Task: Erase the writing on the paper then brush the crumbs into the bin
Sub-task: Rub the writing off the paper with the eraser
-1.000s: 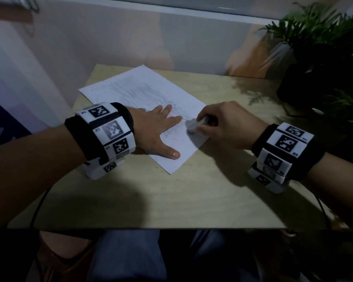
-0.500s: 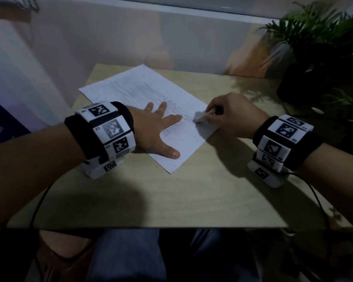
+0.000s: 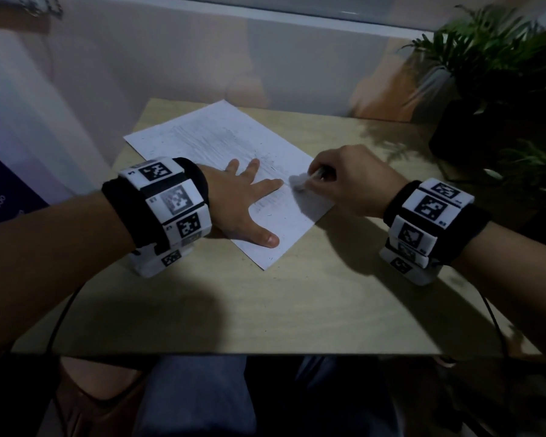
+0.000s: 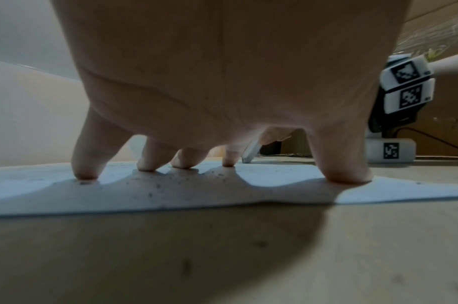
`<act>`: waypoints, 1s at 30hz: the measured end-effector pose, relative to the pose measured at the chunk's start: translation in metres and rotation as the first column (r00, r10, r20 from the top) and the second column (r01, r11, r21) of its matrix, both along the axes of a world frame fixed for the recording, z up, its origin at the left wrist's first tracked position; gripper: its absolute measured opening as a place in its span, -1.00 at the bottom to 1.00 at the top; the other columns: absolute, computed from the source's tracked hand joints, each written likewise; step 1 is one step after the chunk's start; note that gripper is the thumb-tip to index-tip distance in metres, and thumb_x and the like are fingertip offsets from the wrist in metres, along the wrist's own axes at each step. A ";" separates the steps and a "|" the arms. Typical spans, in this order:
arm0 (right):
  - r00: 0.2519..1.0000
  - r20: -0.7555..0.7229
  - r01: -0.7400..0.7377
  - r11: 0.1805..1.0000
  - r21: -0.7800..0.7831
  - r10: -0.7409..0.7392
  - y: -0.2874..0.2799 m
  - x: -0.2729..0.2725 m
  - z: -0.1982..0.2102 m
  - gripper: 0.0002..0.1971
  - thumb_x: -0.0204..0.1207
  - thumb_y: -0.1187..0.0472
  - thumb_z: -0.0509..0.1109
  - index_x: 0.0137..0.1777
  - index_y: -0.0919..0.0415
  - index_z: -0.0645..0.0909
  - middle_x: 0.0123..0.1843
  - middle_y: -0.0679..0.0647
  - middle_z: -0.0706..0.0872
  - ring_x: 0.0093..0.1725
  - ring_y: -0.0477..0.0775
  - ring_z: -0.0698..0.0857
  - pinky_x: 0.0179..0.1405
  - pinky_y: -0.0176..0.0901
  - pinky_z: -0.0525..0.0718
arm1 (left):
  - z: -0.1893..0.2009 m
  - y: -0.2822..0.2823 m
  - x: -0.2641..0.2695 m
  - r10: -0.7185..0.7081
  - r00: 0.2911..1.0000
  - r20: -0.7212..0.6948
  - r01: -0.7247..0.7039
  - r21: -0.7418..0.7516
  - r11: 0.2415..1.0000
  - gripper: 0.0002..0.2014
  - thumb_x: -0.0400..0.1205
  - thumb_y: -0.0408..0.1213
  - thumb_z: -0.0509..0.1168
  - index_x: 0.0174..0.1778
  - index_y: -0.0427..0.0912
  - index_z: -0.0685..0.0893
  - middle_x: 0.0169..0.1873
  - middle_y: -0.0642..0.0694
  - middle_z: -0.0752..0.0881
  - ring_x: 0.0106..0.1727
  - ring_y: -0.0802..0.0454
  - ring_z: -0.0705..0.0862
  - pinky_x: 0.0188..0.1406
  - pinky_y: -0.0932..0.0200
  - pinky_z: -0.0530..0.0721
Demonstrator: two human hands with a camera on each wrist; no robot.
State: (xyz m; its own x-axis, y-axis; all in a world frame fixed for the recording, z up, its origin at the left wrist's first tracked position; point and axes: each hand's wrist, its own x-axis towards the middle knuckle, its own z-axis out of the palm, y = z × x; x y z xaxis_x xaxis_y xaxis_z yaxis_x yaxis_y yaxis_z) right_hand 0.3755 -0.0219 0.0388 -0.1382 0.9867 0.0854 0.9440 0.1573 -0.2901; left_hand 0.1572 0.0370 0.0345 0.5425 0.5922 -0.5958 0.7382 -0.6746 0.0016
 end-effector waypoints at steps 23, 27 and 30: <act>0.996 -0.055 -0.071 0.993 -0.094 0.066 -0.003 -0.012 0.004 -0.73 0.57 -0.08 0.46 0.05 0.10 0.78 -0.22 -0.06 0.72 -0.28 -0.11 0.60 -0.30 -0.31 0.46 | 0.001 -0.002 0.001 -0.008 1.000 0.009 0.008 0.018 1.000 0.30 0.10 0.75 0.00 0.71 0.35 -0.41 0.75 -0.08 -0.44 0.78 -0.30 -0.31 0.68 -0.54 0.00; 0.997 0.013 0.073 0.997 0.003 -0.073 0.007 -0.001 -0.001 -0.71 0.56 -0.10 0.45 -0.06 0.14 0.77 -0.16 0.06 0.77 -0.22 0.05 0.61 -0.31 -0.13 0.40 | 0.000 -0.002 0.000 -0.001 1.000 0.008 0.001 0.032 0.999 0.24 0.21 0.74 0.05 0.71 0.35 -0.40 0.75 -0.07 -0.45 0.79 -0.28 -0.31 0.69 -0.53 0.00; 0.996 0.076 0.037 0.999 0.032 -0.040 0.003 -0.007 -0.001 -0.69 0.59 -0.11 0.42 -0.06 0.16 0.73 -0.21 0.05 0.70 -0.19 0.13 0.62 -0.25 -0.08 0.42 | 0.001 -0.001 0.000 -0.004 1.000 0.007 0.004 0.026 1.000 0.30 0.10 0.75 -0.01 0.71 0.35 -0.41 0.75 -0.06 -0.45 0.79 -0.27 -0.31 0.69 -0.52 -0.01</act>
State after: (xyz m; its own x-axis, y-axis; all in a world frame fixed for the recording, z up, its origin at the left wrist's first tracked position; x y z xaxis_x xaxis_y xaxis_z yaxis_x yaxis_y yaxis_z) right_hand 0.3681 -0.0185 0.0375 -0.1074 0.9886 0.1059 0.9687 0.1280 -0.2128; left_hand 0.1568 0.0356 0.0353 0.5491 0.6049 -0.5768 0.7354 -0.6776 -0.0105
